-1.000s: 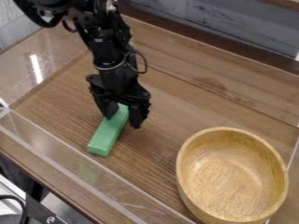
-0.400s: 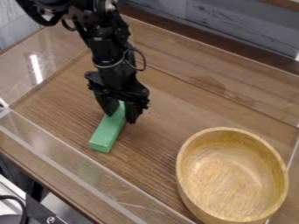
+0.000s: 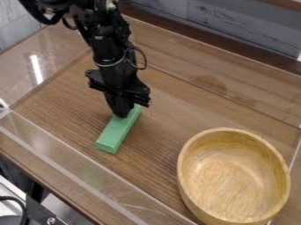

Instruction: Remove the green block from inside the brown bowl and put it on the table

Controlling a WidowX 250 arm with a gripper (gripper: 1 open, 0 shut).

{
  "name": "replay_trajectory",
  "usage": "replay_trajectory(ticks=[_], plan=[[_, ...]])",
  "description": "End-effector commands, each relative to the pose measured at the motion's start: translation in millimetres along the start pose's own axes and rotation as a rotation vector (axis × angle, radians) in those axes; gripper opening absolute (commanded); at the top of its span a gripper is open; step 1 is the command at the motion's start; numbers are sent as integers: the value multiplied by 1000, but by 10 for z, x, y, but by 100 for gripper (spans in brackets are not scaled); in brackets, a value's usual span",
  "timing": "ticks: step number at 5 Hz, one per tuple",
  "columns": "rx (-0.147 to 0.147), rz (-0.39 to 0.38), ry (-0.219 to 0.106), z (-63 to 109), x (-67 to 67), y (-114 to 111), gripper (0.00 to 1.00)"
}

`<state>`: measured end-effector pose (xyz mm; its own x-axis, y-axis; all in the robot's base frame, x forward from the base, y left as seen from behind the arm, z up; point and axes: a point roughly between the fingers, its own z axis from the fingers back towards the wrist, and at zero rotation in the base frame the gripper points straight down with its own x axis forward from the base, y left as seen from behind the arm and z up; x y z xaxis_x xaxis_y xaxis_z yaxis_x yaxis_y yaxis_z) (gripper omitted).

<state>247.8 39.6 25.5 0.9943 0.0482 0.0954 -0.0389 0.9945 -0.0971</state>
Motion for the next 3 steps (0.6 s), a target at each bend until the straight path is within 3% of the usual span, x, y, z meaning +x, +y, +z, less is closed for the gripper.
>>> replay_trajectory(ticks=[1,3], plan=[[-28,-7,69,-121,-86,-157,0],[-36,-11,89,-113,-73,-225,0]])
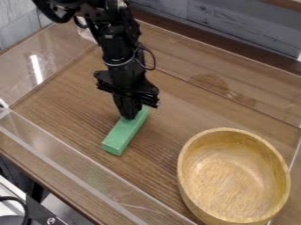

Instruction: Remove the green block from inside the brown bowl and put it on the table

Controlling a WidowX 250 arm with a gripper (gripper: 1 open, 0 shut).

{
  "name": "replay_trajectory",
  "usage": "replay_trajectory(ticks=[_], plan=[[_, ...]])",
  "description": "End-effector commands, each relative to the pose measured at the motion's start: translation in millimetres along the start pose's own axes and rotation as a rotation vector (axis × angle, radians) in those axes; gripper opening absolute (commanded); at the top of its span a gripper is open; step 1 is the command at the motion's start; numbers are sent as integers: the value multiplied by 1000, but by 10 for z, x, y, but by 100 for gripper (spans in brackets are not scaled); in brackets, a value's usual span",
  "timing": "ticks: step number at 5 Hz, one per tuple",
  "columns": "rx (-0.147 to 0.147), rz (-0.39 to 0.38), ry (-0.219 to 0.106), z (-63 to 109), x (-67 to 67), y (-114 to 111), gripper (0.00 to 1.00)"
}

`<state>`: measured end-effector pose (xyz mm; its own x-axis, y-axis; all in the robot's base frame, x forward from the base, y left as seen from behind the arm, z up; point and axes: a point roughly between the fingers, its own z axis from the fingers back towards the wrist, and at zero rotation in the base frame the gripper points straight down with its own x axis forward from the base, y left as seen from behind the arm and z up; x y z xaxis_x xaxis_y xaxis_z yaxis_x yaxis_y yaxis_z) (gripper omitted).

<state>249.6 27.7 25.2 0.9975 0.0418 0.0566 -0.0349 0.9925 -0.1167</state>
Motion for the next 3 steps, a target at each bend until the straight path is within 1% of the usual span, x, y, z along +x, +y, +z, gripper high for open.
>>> replay_trajectory(ticks=[1,3], plan=[[-19,-13,62,-83,-84,-127,0],[-23,-22,87,-51,-102,-155,0]])
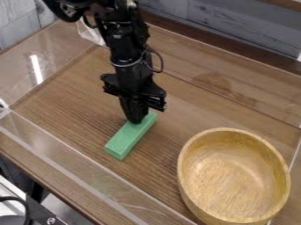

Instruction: Remove the green block from inside the brown bowl and put it on the table

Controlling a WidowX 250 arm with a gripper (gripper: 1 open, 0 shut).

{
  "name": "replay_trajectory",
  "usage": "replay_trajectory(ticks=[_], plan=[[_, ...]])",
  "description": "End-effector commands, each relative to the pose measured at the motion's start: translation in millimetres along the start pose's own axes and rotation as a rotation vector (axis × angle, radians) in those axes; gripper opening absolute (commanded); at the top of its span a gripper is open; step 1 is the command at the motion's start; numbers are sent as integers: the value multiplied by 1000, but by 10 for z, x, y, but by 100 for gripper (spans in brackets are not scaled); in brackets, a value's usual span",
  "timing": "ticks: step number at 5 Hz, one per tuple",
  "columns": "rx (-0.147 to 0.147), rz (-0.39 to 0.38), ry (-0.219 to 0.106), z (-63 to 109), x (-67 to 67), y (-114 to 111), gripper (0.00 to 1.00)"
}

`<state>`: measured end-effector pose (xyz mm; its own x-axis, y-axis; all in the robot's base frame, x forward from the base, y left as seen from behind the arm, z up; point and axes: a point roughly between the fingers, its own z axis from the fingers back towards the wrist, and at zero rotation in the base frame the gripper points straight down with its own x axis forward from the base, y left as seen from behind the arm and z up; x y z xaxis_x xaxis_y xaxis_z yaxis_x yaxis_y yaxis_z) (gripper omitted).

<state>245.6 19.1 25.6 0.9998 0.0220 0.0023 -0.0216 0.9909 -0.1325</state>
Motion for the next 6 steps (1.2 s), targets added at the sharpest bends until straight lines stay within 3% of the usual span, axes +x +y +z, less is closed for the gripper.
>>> replay_trajectory(ticks=[1,6], plan=[[-8,-12,45,-32,-66,-74,0],[-7,-36,113,108,-83,-46,0]])
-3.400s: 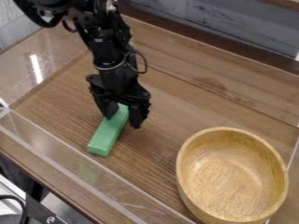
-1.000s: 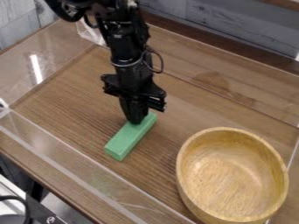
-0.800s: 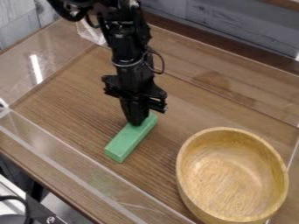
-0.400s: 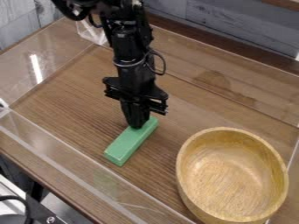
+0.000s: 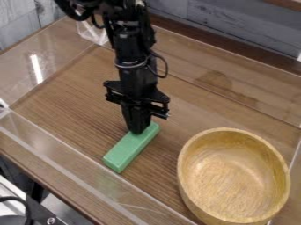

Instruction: Remove the green block from inside the brown bowl and put it on the table

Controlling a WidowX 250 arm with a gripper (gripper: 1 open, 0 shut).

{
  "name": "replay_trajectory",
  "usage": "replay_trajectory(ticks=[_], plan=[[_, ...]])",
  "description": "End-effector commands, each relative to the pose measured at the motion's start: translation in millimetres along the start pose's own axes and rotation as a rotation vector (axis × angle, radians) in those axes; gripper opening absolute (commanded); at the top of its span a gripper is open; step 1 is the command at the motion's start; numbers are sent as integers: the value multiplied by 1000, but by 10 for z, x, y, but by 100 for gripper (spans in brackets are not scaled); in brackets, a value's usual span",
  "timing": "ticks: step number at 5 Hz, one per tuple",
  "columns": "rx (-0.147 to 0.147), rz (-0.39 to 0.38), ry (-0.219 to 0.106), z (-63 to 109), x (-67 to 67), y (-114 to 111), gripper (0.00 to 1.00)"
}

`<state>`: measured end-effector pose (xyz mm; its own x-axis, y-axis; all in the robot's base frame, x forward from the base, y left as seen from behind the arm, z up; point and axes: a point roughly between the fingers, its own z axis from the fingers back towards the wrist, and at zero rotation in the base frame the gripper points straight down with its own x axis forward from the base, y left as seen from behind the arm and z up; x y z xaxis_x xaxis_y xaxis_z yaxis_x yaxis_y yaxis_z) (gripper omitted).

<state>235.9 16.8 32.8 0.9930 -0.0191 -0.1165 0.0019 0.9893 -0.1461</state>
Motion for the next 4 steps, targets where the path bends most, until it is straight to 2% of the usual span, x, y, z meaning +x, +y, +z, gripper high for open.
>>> replay_trajectory(ticks=[1,4], plan=[[8,-18,5,77,7,-1,0],[9,-28,32,203,32,33,0]])
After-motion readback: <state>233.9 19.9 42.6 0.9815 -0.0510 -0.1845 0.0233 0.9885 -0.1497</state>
